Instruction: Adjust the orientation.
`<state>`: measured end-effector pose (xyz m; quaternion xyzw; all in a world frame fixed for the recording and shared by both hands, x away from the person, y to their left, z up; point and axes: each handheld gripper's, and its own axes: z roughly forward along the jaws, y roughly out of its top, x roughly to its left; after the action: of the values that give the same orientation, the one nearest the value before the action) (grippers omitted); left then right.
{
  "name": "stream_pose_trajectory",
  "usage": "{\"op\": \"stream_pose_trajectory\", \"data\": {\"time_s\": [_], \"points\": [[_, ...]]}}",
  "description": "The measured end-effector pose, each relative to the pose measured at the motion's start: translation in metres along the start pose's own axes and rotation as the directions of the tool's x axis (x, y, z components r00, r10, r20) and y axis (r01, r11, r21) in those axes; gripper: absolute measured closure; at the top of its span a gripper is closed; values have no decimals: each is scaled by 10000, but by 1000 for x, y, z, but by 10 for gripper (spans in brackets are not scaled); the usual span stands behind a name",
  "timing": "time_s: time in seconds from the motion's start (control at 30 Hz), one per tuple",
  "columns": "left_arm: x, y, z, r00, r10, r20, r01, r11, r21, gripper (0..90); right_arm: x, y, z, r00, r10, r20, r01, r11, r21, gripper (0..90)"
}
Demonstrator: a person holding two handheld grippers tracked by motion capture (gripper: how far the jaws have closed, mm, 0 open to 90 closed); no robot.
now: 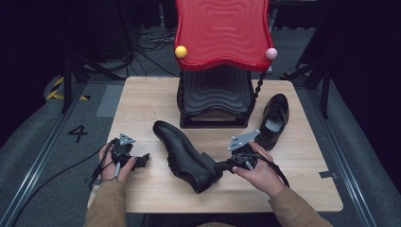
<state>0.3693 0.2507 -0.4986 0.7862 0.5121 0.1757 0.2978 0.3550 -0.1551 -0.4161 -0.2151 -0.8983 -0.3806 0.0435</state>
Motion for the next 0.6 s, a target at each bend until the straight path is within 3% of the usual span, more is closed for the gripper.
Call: {"op": "stream_pose_trajectory", "data": {"time_s": [0.2, 0.27, 0.33, 0.4, 0.57, 0.6], "points": [[0, 0, 0, 10000, 0, -3, 0, 10000, -2, 3, -6, -2, -5, 9990, 201, 398, -198, 9998, -92, 900], [0, 0, 0, 10000, -3, -3, 3, 10000, -6, 3, -10, -4, -7, 9964, 189, 831, -183, 9998, -76, 900], [0, 0, 0, 10000, 3, -5, -3, 10000, -7, 3, -14, -6, -8, 9861, -89, 1656, 64, 9999, 154, 900], [0, 0, 0, 10000, 0, -6, 0, 10000, -4, 3, -19, -9, -6, 9754, -243, 2193, 140, 9987, 484, 900], [0, 0, 0, 10000, -4, -5, 4, 10000, -9, 3, -40, -18, -2, 9775, 484, 2052, -528, 9985, 159, 891], [0, 0, 0, 10000, -18, 6, 18, 10000, 0, 3, -43, -19, -1, 9743, 567, 2178, -623, 9979, 193, 852]]}}
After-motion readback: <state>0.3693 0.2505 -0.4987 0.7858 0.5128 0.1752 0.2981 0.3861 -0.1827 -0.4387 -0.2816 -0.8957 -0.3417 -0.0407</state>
